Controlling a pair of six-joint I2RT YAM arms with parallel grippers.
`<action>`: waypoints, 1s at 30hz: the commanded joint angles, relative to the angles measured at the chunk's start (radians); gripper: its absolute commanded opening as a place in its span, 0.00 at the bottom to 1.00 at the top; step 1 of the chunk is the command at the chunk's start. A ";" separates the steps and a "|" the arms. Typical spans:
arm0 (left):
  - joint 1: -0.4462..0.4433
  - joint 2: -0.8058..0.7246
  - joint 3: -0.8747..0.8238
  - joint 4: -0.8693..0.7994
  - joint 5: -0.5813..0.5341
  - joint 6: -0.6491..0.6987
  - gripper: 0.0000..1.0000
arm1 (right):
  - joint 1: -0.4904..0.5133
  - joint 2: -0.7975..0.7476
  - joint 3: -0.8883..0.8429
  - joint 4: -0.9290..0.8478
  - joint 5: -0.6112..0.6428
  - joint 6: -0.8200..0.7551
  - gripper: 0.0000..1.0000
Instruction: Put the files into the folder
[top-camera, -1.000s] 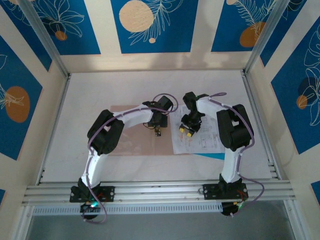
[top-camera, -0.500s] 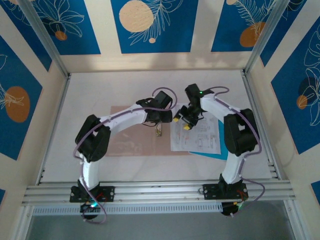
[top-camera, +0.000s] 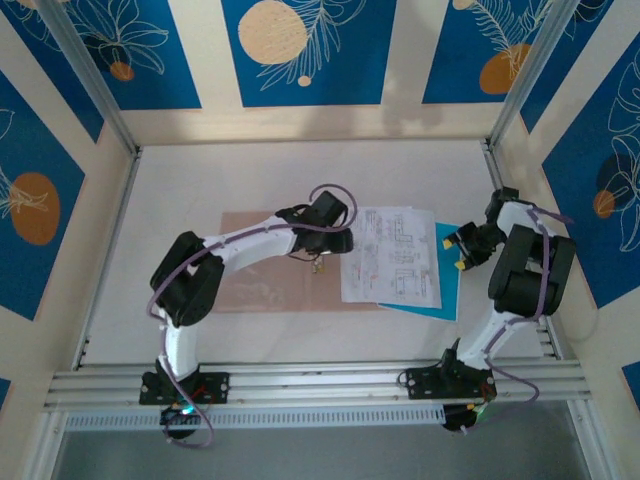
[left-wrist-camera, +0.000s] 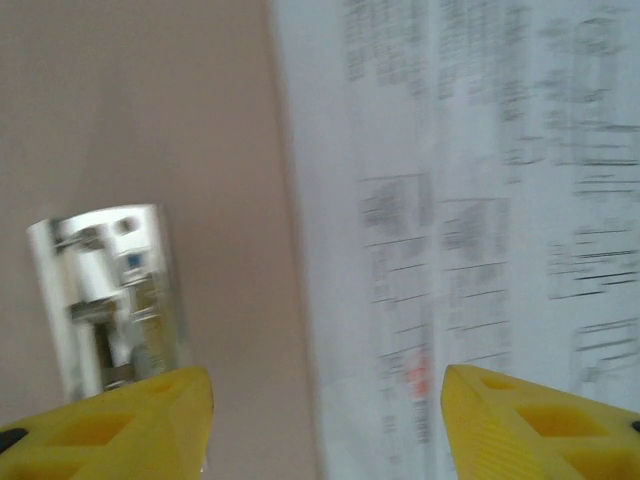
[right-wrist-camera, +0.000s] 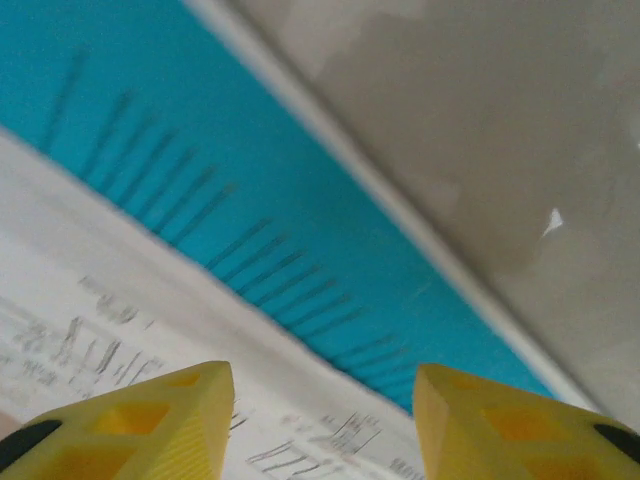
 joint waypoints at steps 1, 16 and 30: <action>0.057 -0.060 -0.074 -0.004 -0.034 -0.001 0.62 | 0.013 0.063 -0.002 -0.003 -0.067 -0.026 0.46; 0.160 -0.032 -0.230 0.050 0.001 0.041 0.44 | 0.181 0.149 0.039 -0.039 0.029 0.060 0.19; 0.152 -0.110 -0.241 0.040 -0.041 0.034 0.40 | 0.310 0.116 0.050 -0.024 0.018 0.140 0.18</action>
